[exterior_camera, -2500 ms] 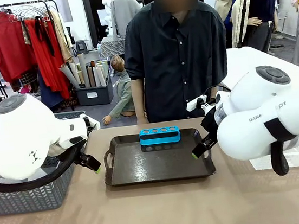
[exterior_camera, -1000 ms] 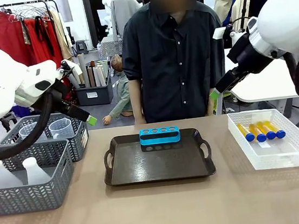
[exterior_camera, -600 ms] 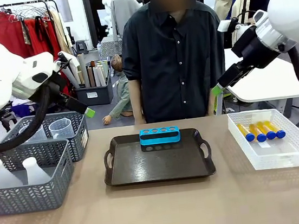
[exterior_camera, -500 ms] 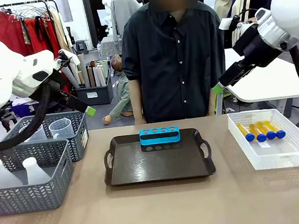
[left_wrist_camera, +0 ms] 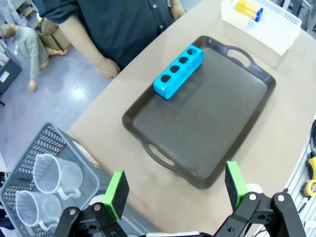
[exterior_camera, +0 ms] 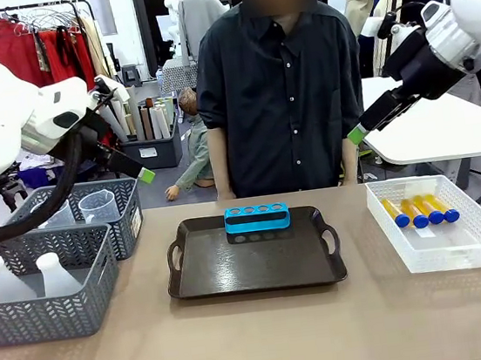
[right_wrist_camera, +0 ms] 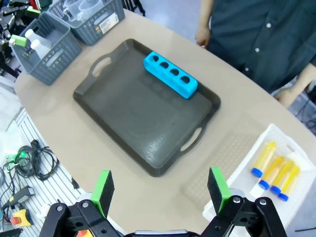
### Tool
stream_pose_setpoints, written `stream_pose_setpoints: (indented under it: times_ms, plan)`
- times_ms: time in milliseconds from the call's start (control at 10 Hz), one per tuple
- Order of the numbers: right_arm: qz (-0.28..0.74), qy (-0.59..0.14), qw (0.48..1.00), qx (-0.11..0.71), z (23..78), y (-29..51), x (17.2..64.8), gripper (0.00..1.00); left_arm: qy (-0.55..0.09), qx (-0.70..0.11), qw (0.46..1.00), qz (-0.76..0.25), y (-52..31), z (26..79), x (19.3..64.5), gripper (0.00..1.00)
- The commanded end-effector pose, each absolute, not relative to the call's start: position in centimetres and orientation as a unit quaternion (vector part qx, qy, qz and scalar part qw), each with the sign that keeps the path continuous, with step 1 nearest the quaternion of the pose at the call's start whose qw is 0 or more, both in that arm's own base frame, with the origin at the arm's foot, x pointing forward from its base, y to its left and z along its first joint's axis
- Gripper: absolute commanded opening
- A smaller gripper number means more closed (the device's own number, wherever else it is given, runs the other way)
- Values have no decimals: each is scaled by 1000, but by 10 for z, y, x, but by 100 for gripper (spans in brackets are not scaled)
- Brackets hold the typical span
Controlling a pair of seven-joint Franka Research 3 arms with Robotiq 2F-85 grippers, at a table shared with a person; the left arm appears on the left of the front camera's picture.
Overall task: Prepare the laboratory tools.
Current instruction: Pick up one Large Measuring Cup and place it on the Handle tray.
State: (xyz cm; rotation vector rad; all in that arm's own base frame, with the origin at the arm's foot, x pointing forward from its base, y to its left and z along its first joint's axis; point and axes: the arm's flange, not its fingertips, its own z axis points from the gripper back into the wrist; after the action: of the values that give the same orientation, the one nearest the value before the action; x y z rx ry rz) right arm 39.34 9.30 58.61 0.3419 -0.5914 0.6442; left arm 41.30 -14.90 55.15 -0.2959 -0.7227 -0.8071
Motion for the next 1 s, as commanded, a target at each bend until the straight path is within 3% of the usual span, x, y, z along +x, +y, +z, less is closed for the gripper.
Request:
stream_pose_setpoints:
  times_ms: [0, 900]
  plan:
    - [311, -281, 892, 166, 584, 95, 394, 100, -335, -145, 847, -386, -150, 550, 412, 100]
    - [311, -281, 892, 166, 584, 95, 394, 100, -335, -145, 847, -386, -150, 550, 412, 100]
